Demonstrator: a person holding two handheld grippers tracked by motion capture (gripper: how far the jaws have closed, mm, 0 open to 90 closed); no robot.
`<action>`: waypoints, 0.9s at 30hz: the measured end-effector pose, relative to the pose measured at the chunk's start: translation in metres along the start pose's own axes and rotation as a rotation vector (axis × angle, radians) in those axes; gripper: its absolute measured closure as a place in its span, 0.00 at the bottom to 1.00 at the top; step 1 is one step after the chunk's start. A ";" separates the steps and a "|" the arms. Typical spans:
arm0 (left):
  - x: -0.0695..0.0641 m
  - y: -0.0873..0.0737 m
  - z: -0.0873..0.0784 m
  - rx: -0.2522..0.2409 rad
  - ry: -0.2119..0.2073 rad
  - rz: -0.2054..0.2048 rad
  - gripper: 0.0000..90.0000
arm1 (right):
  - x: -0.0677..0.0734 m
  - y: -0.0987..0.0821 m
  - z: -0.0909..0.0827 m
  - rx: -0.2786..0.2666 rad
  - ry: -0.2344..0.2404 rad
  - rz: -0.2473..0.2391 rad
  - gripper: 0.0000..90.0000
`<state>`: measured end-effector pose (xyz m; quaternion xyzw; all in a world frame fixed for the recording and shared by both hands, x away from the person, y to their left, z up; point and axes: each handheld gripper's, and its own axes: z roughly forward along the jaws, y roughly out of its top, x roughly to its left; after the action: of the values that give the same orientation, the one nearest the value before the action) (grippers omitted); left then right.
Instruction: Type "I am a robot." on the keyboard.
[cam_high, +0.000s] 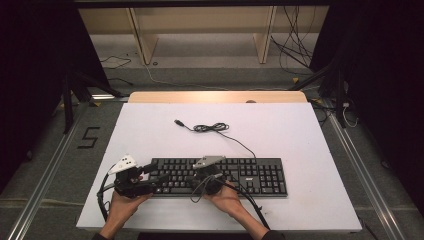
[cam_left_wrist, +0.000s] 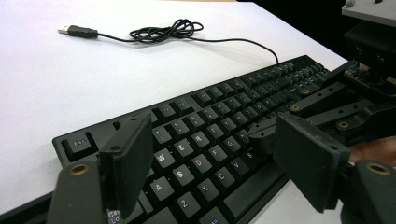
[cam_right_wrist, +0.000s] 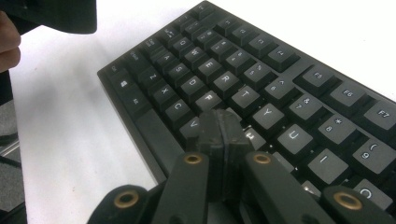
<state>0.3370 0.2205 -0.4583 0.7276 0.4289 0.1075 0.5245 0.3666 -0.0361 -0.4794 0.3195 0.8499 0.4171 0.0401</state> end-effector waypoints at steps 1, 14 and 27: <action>0.000 0.000 0.000 0.000 -0.001 0.001 0.32 | 0.000 0.000 0.001 0.001 0.000 -0.001 1.00; 0.000 0.000 0.000 0.003 0.003 0.003 0.31 | 0.001 -0.004 0.006 0.022 -0.003 -0.013 1.00; 0.001 0.000 0.000 0.000 0.002 0.002 0.31 | -0.004 0.001 -0.011 -0.054 0.013 0.032 0.90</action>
<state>0.3374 0.2214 -0.4587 0.7278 0.4288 0.1087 0.5240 0.3667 -0.0457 -0.4726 0.3289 0.8334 0.4427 0.0368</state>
